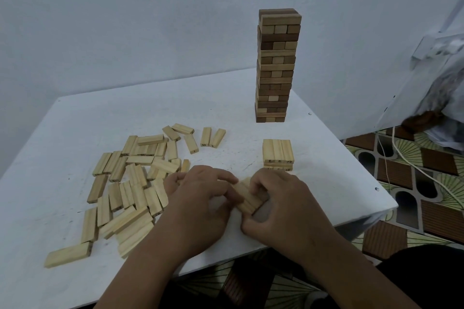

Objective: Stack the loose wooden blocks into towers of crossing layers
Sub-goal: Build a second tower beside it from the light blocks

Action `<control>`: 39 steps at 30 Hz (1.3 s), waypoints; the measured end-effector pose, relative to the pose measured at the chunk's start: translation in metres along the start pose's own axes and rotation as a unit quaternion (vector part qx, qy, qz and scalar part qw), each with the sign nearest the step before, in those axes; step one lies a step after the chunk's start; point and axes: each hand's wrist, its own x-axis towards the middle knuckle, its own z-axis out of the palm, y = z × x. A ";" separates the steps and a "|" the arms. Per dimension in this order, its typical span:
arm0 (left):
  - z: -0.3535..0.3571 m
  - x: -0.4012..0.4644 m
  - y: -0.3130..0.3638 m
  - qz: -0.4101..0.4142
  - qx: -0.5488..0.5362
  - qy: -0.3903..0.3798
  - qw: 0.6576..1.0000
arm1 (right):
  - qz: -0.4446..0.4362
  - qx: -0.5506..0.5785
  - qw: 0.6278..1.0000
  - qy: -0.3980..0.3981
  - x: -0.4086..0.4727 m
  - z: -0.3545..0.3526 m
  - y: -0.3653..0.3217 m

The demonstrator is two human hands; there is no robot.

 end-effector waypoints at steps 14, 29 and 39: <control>-0.005 -0.002 0.005 0.011 -0.012 -0.019 1.000 | -0.002 0.022 0.998 -0.065 -0.001 -0.021 0.020; -0.003 0.026 0.037 -0.002 -0.150 0.065 0.987 | 0.004 0.064 0.995 0.074 0.011 -0.037 0.031; 0.031 0.071 0.056 -0.047 -0.128 0.079 0.987 | 0.053 0.085 0.990 0.095 0.035 -0.042 0.071</control>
